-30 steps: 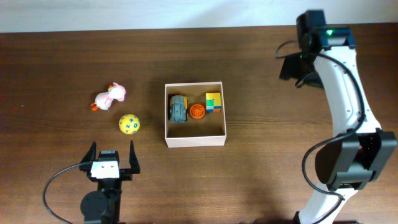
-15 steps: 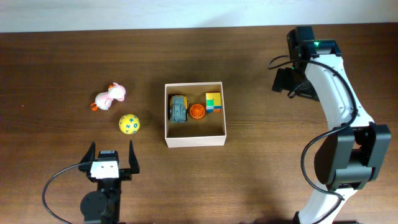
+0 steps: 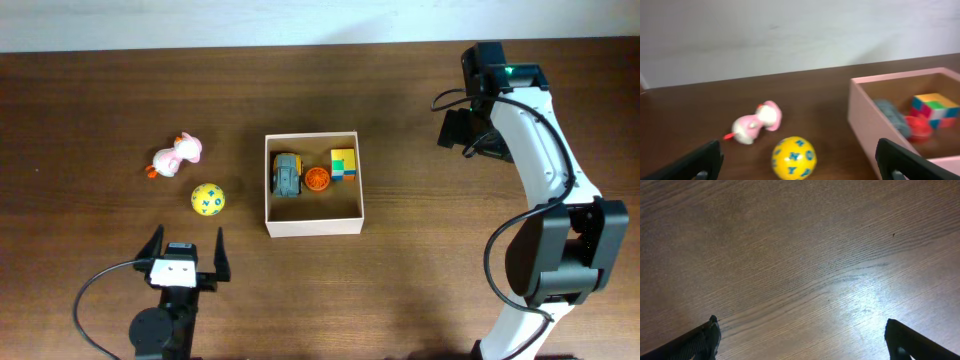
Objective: Pack container
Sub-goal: 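Raise the left gripper and move it toward the pink-white duck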
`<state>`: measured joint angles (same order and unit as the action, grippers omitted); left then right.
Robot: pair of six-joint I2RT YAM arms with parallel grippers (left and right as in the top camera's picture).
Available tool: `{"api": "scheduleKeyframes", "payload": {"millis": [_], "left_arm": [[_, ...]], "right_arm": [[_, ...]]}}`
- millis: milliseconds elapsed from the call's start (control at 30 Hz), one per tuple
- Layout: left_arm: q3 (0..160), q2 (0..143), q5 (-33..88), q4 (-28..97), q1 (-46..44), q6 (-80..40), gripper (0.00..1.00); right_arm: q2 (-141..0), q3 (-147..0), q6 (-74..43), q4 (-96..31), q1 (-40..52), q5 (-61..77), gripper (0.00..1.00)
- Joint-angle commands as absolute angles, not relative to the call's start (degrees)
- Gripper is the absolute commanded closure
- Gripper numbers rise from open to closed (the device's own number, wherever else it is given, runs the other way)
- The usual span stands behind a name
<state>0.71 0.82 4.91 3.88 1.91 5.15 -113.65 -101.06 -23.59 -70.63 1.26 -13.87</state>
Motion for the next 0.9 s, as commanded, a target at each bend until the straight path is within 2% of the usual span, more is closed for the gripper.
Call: {"api": "scheduleKeyframes", "payload": {"millis": [0,133,267,600,700,867], "left_arm": [[5.13,2.68,10.96,3.95,2.15,4.82,0.01],[13.87,9.45,10.07,4.78,2.15,4.86,0.01],[27.94,21.93,9.67,11.86,2.15,4.86,0.01],[68.55,53.43,12.45,47.83,2.15,4.82,0.01],[75.07,59.37,15.73,53.41,2.13,4.82,0.01],[76.38,64.10,20.69,55.88,2.13,4.82,0.01]], "right_arm": [[-113.60,-100.77,-24.10,-70.63,1.48,-13.74,0.01],[-113.60,-100.75,-24.10,-70.65,1.48,-13.74,0.01],[-113.60,-100.75,-24.10,-70.65,1.48,-13.74,0.01],[-113.60,-100.75,-24.10,-70.65,1.48,-13.74,0.01],[-113.60,-100.77,-24.10,-70.63,1.48,-13.74,0.01],[-113.60,-100.77,-24.10,-70.63,1.48,-13.74,0.01]]}}
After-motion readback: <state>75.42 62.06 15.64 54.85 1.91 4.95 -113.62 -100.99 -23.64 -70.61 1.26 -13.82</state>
